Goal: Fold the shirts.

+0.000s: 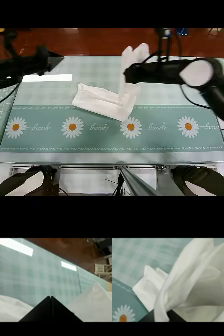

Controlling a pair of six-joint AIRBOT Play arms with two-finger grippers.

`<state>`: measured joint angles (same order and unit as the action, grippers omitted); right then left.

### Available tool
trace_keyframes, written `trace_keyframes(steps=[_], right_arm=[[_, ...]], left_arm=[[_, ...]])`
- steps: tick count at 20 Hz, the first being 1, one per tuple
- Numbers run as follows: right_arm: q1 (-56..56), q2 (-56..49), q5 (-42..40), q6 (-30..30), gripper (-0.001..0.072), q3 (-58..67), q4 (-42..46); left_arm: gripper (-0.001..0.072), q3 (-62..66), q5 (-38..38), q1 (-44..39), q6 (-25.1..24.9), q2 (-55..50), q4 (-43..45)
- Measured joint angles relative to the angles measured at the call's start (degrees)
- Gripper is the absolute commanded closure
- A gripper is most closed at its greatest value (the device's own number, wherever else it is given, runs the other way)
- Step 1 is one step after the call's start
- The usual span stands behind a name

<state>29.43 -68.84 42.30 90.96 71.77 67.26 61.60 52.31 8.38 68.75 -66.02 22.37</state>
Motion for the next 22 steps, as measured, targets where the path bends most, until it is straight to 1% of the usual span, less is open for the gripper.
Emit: trace_keyframes(steps=[3,4,5,6,7,9,11,13,15,17,20,21,22], right_arm=[[5.0,-7.3,-10.1,0.2,0.0681,0.0,-1.9],[6.6,-9.7,-13.3,0.2,0.0579,0.0,-3.1],[8.2,-12.0,-16.4,0.3,0.0303,0.0,-4.8],[9.7,-14.1,-19.4,0.3,0.0184,0.0,-6.6],[11.2,-16.0,-21.6,0.3,0.0186,0.0,-8.4],[13.1,-18.3,-23.7,0.3,0.0187,0.0,-11.1],[12.9,-18.7,-23.6,0.4,0.0187,0.0,-12.2],[10.4,-17.1,-20.3,0.3,0.0188,0.0,-11.6],[5.7,-13.6,-13.6,0.4,0.0187,0.0,-7.5],[-0.4,-9.4,-3.2,0.4,0.0187,0.0,-0.7],[-11.3,-3.9,14.9,0.5,0.0180,-1.2,12.8],[-15.3,-2.5,19.9,-0.1,0.0149,-2.7,15.3],[-19.0,-1.4,23.3,-0.8,0.0109,-4.8,15.8]], left_arm=[[0.0685,0.0,4.6,3.5,0.0,2.3,0.7],[0.0684,0.0,6.2,4.1,0.0,2.7,0.9],[0.0685,0.0,7.4,4.4,-0.1,3.1,1.2],[0.0685,0.0,8.5,4.6,-0.1,3.3,1.7],[0.0684,0.0,9.5,4.6,-0.1,3.5,2.1],[0.0684,0.0,10.6,4.6,-0.2,3.7,3.7],[0.0684,0.0,11.2,4.5,-0.1,3.7,4.7],[0.0684,0.0,11.8,4.7,-0.1,3.8,5.5],[0.0684,0.0,12.1,5.0,-0.1,3.8,5.9],[0.0683,0.0,12.1,5.5,-0.1,3.8,6.3],[0.0682,0.0,12.2,6.0,-0.1,3.8,7.5],[0.0681,0.0,12.3,6.1,-0.2,3.8,8.0],[0.0681,0.0,12.5,6.2,-0.2,3.8,8.4]])
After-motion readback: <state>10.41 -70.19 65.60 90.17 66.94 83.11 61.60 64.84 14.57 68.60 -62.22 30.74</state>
